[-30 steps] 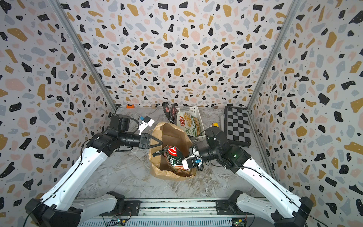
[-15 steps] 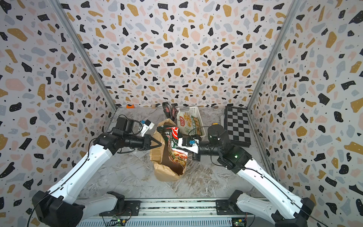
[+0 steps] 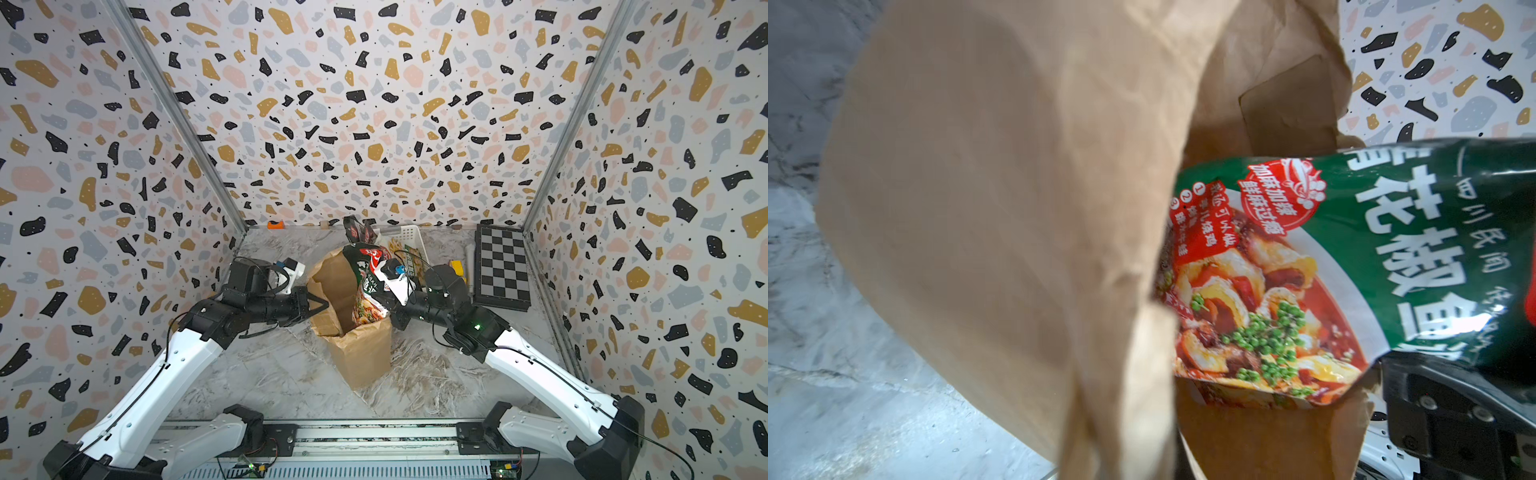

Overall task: Place the condiment packets inside the bag
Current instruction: Place the condiment packet in the paper bag.

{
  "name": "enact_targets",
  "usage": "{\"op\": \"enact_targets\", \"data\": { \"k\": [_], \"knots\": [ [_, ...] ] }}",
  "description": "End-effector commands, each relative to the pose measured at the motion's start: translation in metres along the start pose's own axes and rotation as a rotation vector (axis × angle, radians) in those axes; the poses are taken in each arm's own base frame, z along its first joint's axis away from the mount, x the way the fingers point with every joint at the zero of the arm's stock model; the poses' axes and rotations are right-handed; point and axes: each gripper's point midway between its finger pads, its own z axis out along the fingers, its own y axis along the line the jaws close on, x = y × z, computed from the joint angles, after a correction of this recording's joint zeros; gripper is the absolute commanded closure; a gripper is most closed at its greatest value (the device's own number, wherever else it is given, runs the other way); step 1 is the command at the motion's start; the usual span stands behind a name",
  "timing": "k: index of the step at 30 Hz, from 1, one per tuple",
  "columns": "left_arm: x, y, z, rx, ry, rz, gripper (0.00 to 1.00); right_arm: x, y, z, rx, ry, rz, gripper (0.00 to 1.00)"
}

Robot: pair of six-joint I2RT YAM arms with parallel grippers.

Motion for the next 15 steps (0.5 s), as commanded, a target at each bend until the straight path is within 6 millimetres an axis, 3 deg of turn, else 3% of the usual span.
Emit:
{"op": "enact_targets", "data": {
  "k": [1,3,7,15],
  "knots": [
    [-0.006,-0.002,-0.003,-0.014,-0.02,0.005,1.0,-0.023,0.018,0.003,-0.11,-0.091,-0.069,1.0],
    [-0.004,0.002,0.002,-0.029,0.013,0.015,1.0,-0.012,0.02,0.01,-0.136,-0.042,-0.085,0.97],
    [-0.006,0.003,0.002,-0.043,0.023,0.04,1.0,-0.001,0.0,0.02,-0.028,0.01,-0.052,0.86],
    [-0.011,0.0,-0.003,-0.06,0.0,0.08,1.0,-0.007,-0.009,0.011,0.042,-0.037,-0.018,0.55]
  ]
}}
